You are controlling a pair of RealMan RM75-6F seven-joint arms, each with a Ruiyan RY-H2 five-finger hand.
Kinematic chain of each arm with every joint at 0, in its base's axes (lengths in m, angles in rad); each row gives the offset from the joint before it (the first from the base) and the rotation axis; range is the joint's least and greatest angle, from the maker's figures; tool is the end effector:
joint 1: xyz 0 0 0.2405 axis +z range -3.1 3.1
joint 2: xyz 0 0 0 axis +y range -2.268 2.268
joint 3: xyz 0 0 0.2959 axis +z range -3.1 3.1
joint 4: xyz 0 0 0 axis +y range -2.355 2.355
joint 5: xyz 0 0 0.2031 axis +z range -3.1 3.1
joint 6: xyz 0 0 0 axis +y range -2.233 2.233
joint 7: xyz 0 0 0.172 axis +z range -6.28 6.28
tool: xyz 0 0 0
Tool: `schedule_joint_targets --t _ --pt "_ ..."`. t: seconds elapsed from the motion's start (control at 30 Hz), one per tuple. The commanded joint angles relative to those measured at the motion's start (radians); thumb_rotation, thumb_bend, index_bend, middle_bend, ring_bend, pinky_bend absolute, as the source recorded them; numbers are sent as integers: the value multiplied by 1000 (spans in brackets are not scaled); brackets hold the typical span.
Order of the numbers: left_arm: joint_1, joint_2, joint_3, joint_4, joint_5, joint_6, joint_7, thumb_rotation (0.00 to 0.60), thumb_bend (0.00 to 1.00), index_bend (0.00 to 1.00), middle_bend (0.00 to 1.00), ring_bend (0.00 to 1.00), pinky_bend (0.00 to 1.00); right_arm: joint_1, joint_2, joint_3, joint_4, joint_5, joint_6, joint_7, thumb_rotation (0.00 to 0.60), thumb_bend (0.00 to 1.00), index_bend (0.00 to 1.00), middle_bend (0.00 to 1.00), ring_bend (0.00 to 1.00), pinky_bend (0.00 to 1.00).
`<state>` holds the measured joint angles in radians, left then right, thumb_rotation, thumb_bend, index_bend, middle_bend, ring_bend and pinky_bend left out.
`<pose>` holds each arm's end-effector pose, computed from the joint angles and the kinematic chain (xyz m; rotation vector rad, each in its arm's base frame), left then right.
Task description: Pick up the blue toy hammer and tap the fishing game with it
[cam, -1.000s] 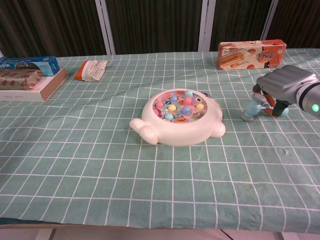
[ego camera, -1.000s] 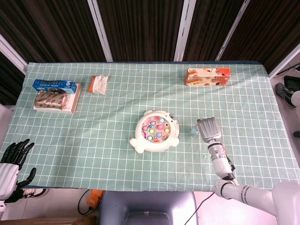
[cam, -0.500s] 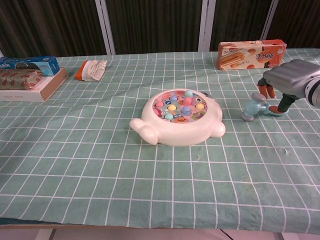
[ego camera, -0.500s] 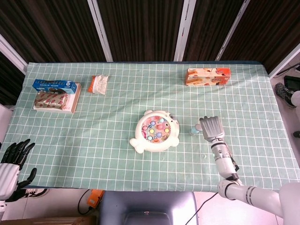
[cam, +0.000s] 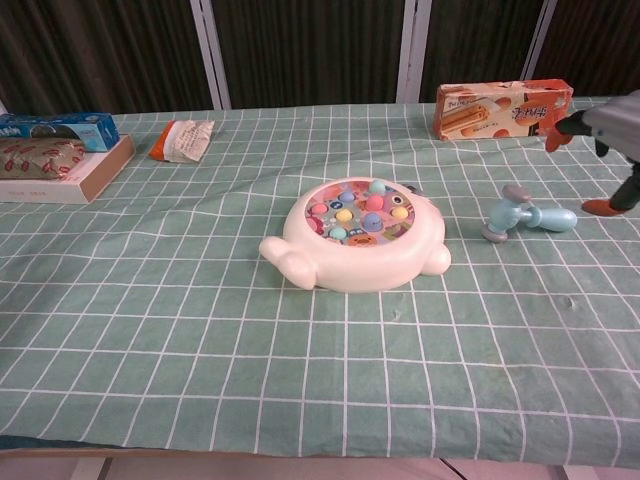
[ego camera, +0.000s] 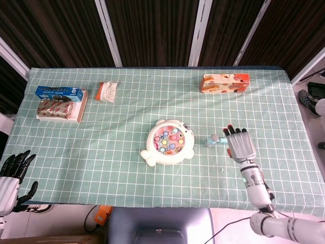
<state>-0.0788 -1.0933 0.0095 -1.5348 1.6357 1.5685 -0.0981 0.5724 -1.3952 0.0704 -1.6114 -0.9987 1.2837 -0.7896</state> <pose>-0.3393 0.1970 0.1923 -1.4861 -0.8380 -0.9810 -0.2616 -0.3545 0.0649 1.6425 -0.6121 0.5114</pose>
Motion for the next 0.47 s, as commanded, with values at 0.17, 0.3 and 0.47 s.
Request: schedule_joint_targets --t 0.17,0.3,0.47 --pt "-4 -8 5 -2 7 -11 27 600 422 0 0 0 0 -388 99 -260 -117 -428 463 314 600 254 0 0 7 211" --pt "-4 -14 8 -6 18 -7 45 600 420 0 0 0 0 -420 103 -245 -75 -458 474 325 600 244 0 0 0 198" --pt "1 -19 13 -10 27 0 68 600 418 0 0 0 0 -423 109 -216 -85 -425 408 287 600 243 0 0 0 111"
